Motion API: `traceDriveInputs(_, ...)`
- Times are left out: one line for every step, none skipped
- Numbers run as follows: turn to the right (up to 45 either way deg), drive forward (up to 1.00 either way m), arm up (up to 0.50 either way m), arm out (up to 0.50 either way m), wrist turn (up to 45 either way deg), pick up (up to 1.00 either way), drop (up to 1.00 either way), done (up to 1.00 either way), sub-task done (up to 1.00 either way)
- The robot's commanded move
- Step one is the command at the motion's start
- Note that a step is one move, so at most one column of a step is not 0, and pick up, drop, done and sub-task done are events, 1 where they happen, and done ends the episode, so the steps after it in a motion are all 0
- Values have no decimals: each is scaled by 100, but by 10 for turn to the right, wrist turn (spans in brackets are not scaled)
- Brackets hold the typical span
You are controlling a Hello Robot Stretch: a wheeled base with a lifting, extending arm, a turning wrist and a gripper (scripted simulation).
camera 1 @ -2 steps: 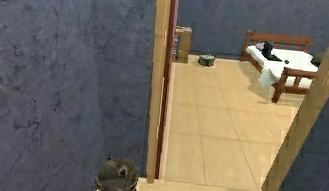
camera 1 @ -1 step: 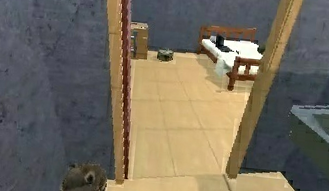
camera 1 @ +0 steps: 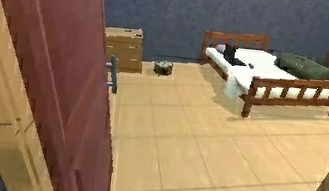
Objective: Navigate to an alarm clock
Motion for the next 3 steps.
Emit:
traceDriveInputs(270,0,0,0,0,0,0,0,0)
traceDriveInputs(0,75,0,0,0,0,0,0,0)
traceDriveInputs(-300,0,0,0,0,0,0,0,0)
